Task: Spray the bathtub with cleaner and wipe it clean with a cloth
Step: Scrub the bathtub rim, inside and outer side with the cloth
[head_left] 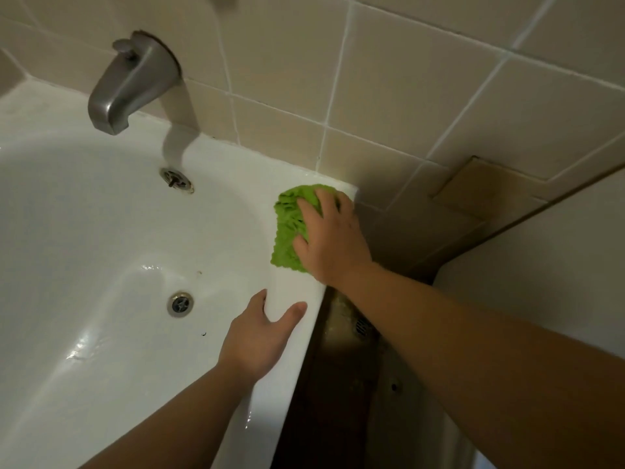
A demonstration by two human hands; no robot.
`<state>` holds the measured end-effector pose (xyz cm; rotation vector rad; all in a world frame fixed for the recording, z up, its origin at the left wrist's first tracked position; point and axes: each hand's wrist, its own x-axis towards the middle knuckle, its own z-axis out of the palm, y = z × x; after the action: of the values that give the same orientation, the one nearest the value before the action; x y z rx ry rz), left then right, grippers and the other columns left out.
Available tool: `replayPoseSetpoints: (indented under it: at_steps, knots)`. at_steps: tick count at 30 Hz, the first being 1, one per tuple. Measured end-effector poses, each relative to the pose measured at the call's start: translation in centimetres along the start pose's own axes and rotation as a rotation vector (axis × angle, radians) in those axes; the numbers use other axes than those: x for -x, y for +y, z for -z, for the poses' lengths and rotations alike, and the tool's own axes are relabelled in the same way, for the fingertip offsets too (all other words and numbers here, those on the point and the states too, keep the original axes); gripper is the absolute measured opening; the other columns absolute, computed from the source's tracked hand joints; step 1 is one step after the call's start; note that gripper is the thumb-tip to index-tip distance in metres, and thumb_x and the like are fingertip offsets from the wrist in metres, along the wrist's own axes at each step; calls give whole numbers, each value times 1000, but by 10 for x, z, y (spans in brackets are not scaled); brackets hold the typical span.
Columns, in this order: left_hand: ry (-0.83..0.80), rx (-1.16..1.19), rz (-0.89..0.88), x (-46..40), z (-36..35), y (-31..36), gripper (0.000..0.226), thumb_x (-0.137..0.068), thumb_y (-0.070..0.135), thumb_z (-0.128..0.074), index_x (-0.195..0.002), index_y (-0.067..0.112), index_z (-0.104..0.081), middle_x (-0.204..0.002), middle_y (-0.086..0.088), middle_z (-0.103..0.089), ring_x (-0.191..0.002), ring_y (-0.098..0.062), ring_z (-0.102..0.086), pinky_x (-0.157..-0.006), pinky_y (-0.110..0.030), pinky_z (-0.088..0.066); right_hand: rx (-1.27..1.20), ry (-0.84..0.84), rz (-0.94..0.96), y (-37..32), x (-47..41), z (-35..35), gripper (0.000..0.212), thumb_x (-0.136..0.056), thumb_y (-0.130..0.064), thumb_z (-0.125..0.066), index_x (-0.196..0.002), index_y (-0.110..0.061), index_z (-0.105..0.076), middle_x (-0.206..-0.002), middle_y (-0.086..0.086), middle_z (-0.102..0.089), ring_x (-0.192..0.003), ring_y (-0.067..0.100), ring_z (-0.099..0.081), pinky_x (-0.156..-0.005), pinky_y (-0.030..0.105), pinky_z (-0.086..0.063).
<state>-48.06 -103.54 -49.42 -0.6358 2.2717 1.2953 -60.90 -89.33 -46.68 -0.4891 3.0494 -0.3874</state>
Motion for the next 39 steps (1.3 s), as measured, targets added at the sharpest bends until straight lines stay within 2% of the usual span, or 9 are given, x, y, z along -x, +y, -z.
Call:
replayPoseSetpoints:
  at_steps: [2, 7, 13, 19, 25, 27, 31, 36, 39]
  knots:
    - [-5, -3, 2, 0, 0, 1, 61, -85, 73, -60, -134, 36, -55, -113, 22, -67, -102, -7, -62, -84, -31, -45, -13, -49, 47, 14, -21, 4, 65, -96, -41, -55, -155, -17, -41, -159, 13, -30, -144, 40, -24, -118, 56, -30]
    - [2, -19, -27, 2, 1, 6, 64, -84, 73, -62, -135, 36, -53, -115, 22, -65, -99, -7, -59, -80, -26, -43, 21, 30, -255, 0, 9, 0, 63, -98, -42, -50, -155, -18, -35, -157, 18, -27, -140, 45, -25, -114, 54, -33]
    - [1, -36, -22, -1, 0, 5, 86, -75, 84, -62, -144, 35, -48, -129, 18, -65, -116, -12, -62, -96, -32, -50, -23, -112, 110, 19, -17, 10, 68, -97, -41, -56, -158, -19, -36, -163, 12, -24, -146, 41, -21, -121, 56, -26]
    - [16, -27, -46, 1, 0, 6, 79, -78, 78, -66, -141, 35, -49, -120, 22, -65, -107, -9, -62, -87, -29, -47, -106, -25, -416, -9, 20, -1, 64, -101, -38, -48, -156, -17, -25, -157, 24, -21, -136, 46, -28, -109, 53, -37]
    - [23, -15, -60, -1, -3, 5, 71, -80, 73, -69, -137, 34, -51, -115, 23, -63, -96, -3, -58, -71, -16, -41, -7, -4, 12, 12, -5, 1, 67, -97, -43, -55, -156, -18, -37, -159, 15, -28, -140, 41, -25, -118, 53, -30]
    - [25, -3, -67, -2, -4, 3, 69, -80, 73, -69, -135, 35, -53, -114, 23, -64, -97, -3, -60, -71, -18, -42, -15, -2, 0, 24, -19, 2, 67, -97, -42, -56, -156, -18, -38, -161, 16, -27, -142, 42, -25, -120, 55, -28]
    - [24, 6, -53, 0, -5, 2, 68, -79, 72, -70, -133, 34, -54, -109, 24, -63, -92, 1, -58, -70, -16, -40, -111, 51, -404, -7, 9, -3, 63, -99, -34, -55, -156, -19, -33, -161, 15, -20, -143, 43, -22, -118, 53, -31]
    - [-11, 56, -14, 2, -4, -4, 68, -77, 72, -73, -131, 34, -55, -115, 19, -66, -106, -10, -63, -81, -25, -45, -31, 86, -7, -15, 24, -9, 61, -93, -45, -59, -146, -17, -50, -152, 12, -39, -139, 39, -31, -115, 54, -37]
    - [-69, 105, 7, -2, -4, -12, 58, -78, 63, -77, -126, 36, -57, -110, 19, -68, -101, -6, -64, -74, -20, -45, -55, -9, 31, -2, -5, -6, 79, -85, -70, -61, -148, -23, -49, -157, 13, -33, -144, 41, -24, -121, 53, -22]
